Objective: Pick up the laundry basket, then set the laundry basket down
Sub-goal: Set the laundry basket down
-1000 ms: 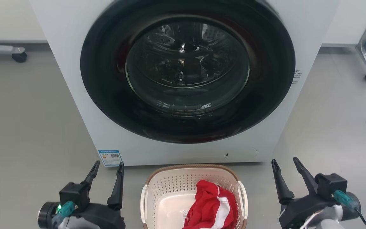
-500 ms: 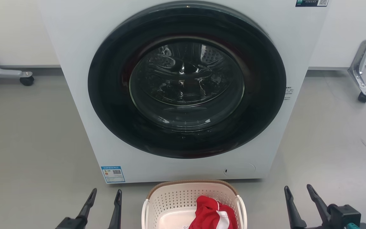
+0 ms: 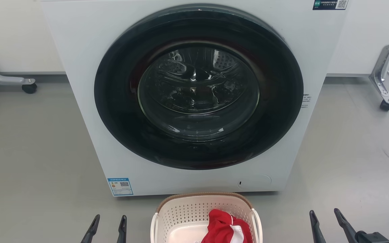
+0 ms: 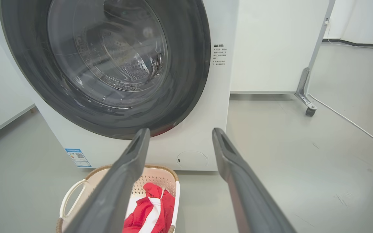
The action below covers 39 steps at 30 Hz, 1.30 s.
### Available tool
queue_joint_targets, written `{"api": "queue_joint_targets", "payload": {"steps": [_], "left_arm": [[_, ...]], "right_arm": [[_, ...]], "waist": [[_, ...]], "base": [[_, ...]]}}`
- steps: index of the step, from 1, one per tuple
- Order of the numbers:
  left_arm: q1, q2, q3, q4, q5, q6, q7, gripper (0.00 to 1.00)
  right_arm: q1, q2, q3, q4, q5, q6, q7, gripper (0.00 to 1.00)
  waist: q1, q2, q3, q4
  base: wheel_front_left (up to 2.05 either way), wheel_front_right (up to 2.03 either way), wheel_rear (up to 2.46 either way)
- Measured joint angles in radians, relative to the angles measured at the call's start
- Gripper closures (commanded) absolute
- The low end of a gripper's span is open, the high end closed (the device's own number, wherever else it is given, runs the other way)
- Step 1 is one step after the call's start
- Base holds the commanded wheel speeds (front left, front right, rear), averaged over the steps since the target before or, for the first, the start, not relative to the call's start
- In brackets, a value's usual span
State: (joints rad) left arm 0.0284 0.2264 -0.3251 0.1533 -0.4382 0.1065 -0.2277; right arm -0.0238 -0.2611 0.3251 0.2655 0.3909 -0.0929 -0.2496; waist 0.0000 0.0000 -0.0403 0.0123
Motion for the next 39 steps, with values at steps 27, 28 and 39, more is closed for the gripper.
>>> {"api": "queue_joint_targets", "payload": {"steps": [27, 28, 39], "left_arm": [[0.037, 0.0, 0.03, -0.068, 0.005, 0.016, 0.102, 0.0], [0.039, 0.0, 0.03, -0.069, 0.007, 0.016, 0.105, 0.0], [0.041, -0.005, 0.038, -0.082, 0.012, 0.017, 0.131, 0.0]], "right_arm": [[0.036, -0.007, -0.019, -0.093, -0.018, -0.02, 0.026, 0.0], [0.037, -0.007, -0.02, -0.093, -0.018, -0.021, 0.029, 0.0], [0.038, -0.008, -0.023, -0.108, -0.021, -0.022, 0.046, 0.0]], "waist": [[0.0, 0.0, 0.006, 0.005], [0.0, 0.0, 0.006, 0.005], [0.0, 0.0, 0.005, 0.008]], "base": [[0.0, 0.0, 0.0], [0.0, 0.0, 0.0], [0.0, 0.0, 0.0]]}}
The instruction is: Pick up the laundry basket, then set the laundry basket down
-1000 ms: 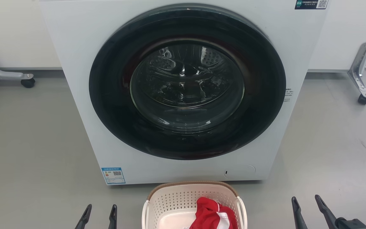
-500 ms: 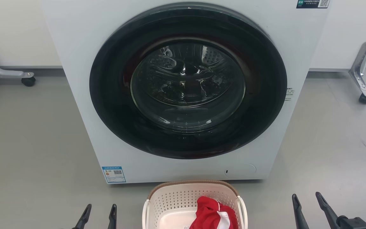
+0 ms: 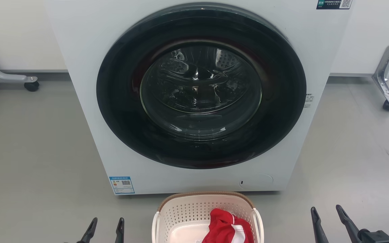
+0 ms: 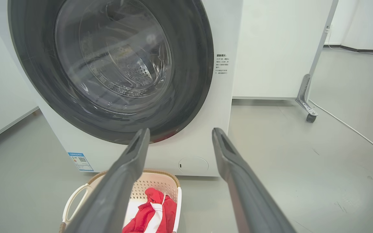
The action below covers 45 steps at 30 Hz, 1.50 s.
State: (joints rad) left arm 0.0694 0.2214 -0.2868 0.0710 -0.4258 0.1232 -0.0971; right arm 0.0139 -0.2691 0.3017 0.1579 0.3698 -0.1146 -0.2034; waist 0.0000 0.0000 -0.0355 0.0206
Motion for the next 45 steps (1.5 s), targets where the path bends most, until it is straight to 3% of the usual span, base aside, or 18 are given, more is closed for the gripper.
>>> {"api": "queue_joint_targets", "payload": {"steps": [7, 8, 18, 45], "left_arm": [[0.0, -0.001, 0.011, -0.013, 0.007, 0.0, 0.009, 0.0], [0.0, -0.002, 0.011, -0.009, 0.007, 0.0, 0.01, 1.0], [0.018, -0.024, 0.025, 0.038, -0.035, -0.01, 0.021, 1.0], [-0.011, -0.066, 0.126, 0.086, -0.37, -0.072, 0.08, 1.0]], "right_arm": [[0.001, -0.001, -0.004, -0.01, 0.0, -0.001, 0.009, 0.0], [0.001, 0.001, -0.003, -0.006, 0.0, -0.001, 0.008, 1.0], [0.021, 0.031, -0.021, 0.038, 0.043, 0.011, 0.026, 1.0], [-0.005, 0.087, -0.139, 0.067, 0.392, 0.071, 0.115, 1.0]], "waist": [[0.0, 0.0, 0.0, 0.0], [0.0, 0.0, 0.0, 0.0], [0.0, 0.0, 0.003, -0.002], [0.0, 0.0, 0.013, -0.007]], "base": [[0.0, 0.0, 0.0], [0.0, 0.0, 0.0], [0.0, 0.0, 0.0], [0.0, 0.0, 0.0]]}}
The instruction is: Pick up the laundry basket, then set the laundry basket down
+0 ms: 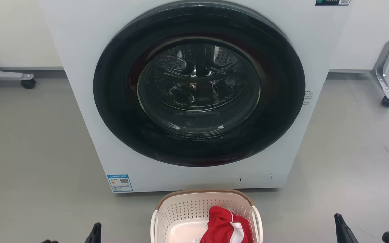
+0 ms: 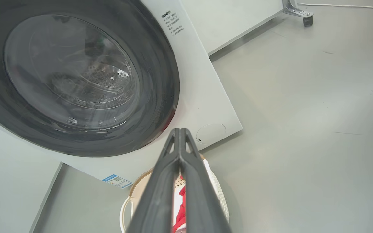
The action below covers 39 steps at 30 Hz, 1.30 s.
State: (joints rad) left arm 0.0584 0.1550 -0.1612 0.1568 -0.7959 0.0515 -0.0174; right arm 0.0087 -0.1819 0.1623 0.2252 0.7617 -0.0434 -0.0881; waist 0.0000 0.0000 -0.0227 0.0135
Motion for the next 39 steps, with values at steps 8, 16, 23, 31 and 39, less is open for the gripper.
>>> {"api": "queue_joint_targets", "payload": {"steps": [8, 16, 23, 31, 39], "left_arm": [[-0.016, -0.014, 0.035, 0.02, -0.102, -0.026, 0.019, 1.0], [-0.037, -0.03, 0.065, 0.033, -0.203, -0.044, 0.035, 1.0], [-0.047, -0.037, 0.092, 0.051, -0.283, -0.062, 0.051, 1.0], [-0.061, -0.053, 0.123, 0.066, -0.386, -0.079, 0.066, 1.0], [-0.077, -0.065, 0.153, 0.082, -0.475, -0.105, 0.08, 1.0]], "right_arm": [[-0.012, 0.019, -0.04, 0.009, 0.115, 0.023, 0.027, 1.0], [-0.021, 0.036, -0.077, 0.016, 0.213, 0.044, 0.053, 1.0], [-0.035, 0.051, -0.108, 0.026, 0.303, 0.059, 0.076, 1.0], [-0.042, 0.067, -0.143, 0.036, 0.401, 0.079, 0.097, 1.0], [-0.062, 0.083, -0.178, 0.042, 0.504, 0.098, 0.123, 1.0]], "waist": [[0.0, 0.0, 0.003, -0.002], [0.0, 0.0, 0.006, -0.003], [0.0, 0.0, 0.009, -0.005], [0.0, 0.0, 0.012, -0.007], [0.0, 0.0, 0.015, -0.008]], "base": [[0.0, 0.0, 0.0], [0.0, 0.0, 0.0], [0.0, 0.0, 0.0], [0.0, 0.0, 0.0], [0.0, 0.0, 0.0]]}}
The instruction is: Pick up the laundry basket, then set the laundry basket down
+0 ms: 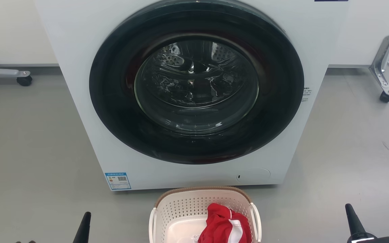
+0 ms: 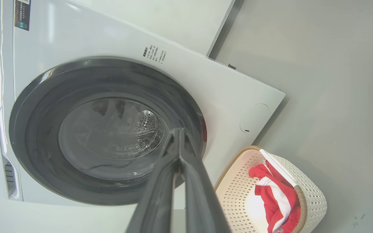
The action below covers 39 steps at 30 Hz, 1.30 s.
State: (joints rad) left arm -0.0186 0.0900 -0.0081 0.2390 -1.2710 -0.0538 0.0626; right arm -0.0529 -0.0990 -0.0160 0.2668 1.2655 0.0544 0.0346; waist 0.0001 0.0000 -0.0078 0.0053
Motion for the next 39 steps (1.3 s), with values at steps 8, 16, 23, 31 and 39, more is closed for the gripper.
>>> {"api": "queue_joint_targets", "payload": {"steps": [8, 16, 23, 31, 39], "left_arm": [[-0.022, -0.015, 0.03, 0.013, -0.1, -0.018, 0.015, 1.0], [-0.038, -0.029, 0.061, 0.032, -0.191, -0.041, 0.032, 1.0], [-0.046, -0.039, 0.086, 0.046, -0.282, -0.058, 0.043, 1.0], [-0.061, -0.048, 0.099, 0.052, -0.329, -0.062, 0.051, 1.0], [-0.061, -0.048, 0.099, 0.053, -0.329, -0.062, 0.051, 1.0]], "right_arm": [[-0.003, 0.017, -0.036, 0.009, 0.096, 0.018, 0.024, 1.0], [-0.021, 0.032, -0.071, 0.019, 0.2, 0.038, 0.046, 1.0], [-0.024, 0.047, -0.102, 0.028, 0.284, 0.054, 0.07, 1.0], [-0.04, 0.054, -0.117, 0.031, 0.33, 0.065, 0.079, 1.0], [-0.04, 0.055, -0.117, 0.031, 0.33, 0.065, 0.079, 1.0]], "waist": [[0.0, 0.0, 0.003, -0.002], [0.0, 0.0001, 0.006, -0.003], [0.0, 0.0, 0.009, -0.005], [0.0, 0.0001, 0.01, -0.005], [0.0, 0.0, 0.01, -0.005]], "base": [[0.0, 0.0, 0.0], [0.0, 0.0, 0.0], [0.0, 0.0, 0.0], [0.0, 0.0, 0.0], [0.0, 0.0, 0.0]]}}
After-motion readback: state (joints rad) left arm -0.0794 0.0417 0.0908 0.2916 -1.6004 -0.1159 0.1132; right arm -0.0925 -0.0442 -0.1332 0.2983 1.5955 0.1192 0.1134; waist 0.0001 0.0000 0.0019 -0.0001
